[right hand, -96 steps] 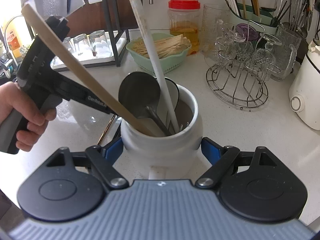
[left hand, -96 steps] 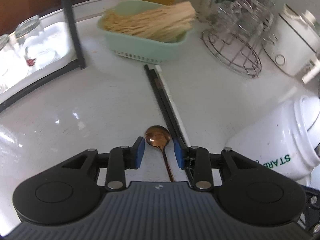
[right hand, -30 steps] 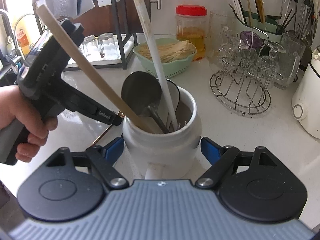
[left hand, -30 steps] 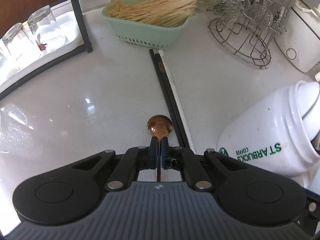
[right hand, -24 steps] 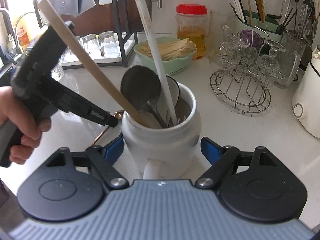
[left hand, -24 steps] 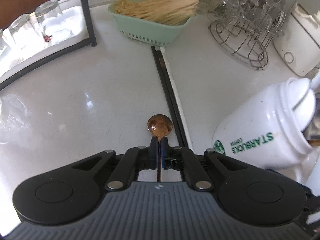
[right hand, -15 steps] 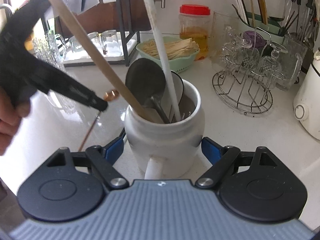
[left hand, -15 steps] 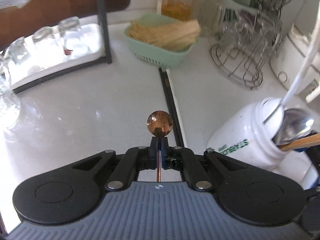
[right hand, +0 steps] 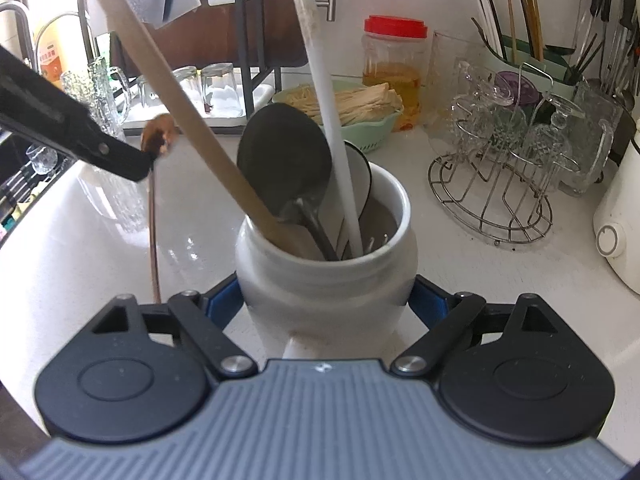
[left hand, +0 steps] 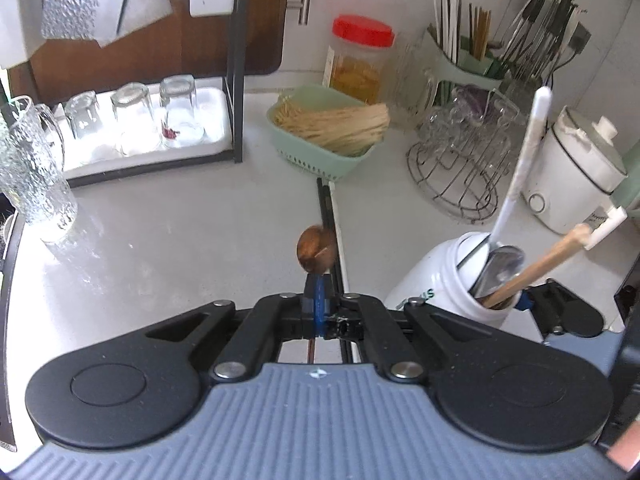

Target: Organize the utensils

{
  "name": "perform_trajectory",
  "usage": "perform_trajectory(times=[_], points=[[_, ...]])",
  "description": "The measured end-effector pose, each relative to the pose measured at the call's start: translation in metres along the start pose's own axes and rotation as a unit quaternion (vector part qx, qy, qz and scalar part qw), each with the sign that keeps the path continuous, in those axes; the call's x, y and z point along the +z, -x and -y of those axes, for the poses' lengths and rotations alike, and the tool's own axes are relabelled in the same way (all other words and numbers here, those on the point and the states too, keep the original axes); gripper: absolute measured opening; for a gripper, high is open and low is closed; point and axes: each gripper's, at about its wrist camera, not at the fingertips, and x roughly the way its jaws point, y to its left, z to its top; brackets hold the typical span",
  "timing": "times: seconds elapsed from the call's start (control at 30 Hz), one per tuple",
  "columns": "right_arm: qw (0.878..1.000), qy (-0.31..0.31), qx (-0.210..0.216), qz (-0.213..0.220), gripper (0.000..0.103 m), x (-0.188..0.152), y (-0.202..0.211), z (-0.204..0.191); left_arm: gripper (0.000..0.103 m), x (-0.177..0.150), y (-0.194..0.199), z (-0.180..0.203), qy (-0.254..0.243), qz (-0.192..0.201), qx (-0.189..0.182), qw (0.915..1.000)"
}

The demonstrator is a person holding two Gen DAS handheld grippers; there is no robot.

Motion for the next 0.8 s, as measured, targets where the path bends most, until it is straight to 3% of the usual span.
perform_trajectory(times=[0.3,0.67,0.73,0.8], points=[[1.000,-0.002,0.003,0.007,0.091,-0.001,0.000,0.000,0.000,0.002,0.013,0.002,-0.014,0.005,-0.004,0.9999],[1.000,-0.001,0.005,0.010,0.090,-0.006,0.006,0.003,0.001,-0.027,-0.022,-0.024,0.015,-0.048,-0.021,0.9985],[1.000,-0.002,0.004,0.011,0.090,-0.007,0.007,0.004,0.004,-0.028,-0.030,-0.026,0.013,-0.053,-0.026,0.9982],[1.000,-0.002,0.003,0.013,0.090,-0.009,0.008,0.004,0.018,-0.027,-0.041,-0.027,0.013,-0.051,-0.024,0.9983]])
